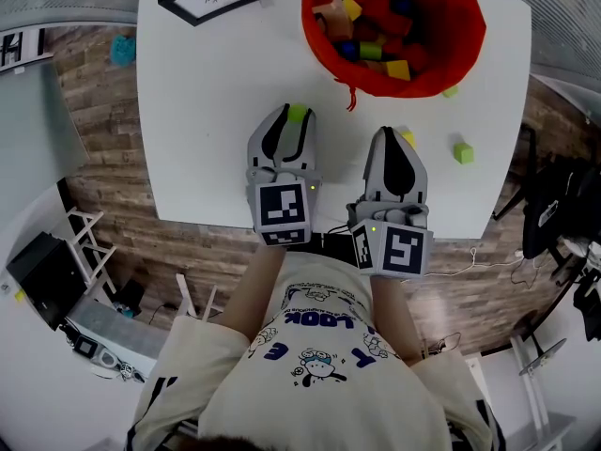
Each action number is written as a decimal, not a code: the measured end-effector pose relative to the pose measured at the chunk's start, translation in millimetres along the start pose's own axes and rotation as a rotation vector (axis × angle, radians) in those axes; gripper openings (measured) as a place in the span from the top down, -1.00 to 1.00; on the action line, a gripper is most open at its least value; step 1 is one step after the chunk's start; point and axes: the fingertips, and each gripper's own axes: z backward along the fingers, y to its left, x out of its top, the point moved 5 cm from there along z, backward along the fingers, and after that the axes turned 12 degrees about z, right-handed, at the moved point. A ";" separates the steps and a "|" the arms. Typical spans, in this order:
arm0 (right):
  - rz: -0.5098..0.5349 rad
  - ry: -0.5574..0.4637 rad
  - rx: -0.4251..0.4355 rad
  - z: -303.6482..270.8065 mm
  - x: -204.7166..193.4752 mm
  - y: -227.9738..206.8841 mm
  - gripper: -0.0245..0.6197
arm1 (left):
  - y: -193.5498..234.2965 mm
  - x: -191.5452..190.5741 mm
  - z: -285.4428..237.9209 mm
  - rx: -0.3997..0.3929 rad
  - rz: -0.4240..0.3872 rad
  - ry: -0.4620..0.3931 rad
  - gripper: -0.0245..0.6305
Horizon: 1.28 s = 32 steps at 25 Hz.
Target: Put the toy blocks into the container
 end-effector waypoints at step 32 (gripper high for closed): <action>0.031 -0.230 -0.026 32.6 73.2 -3.6 0.83 | -44.4 90.1 61.2 -0.095 -0.070 -0.250 0.44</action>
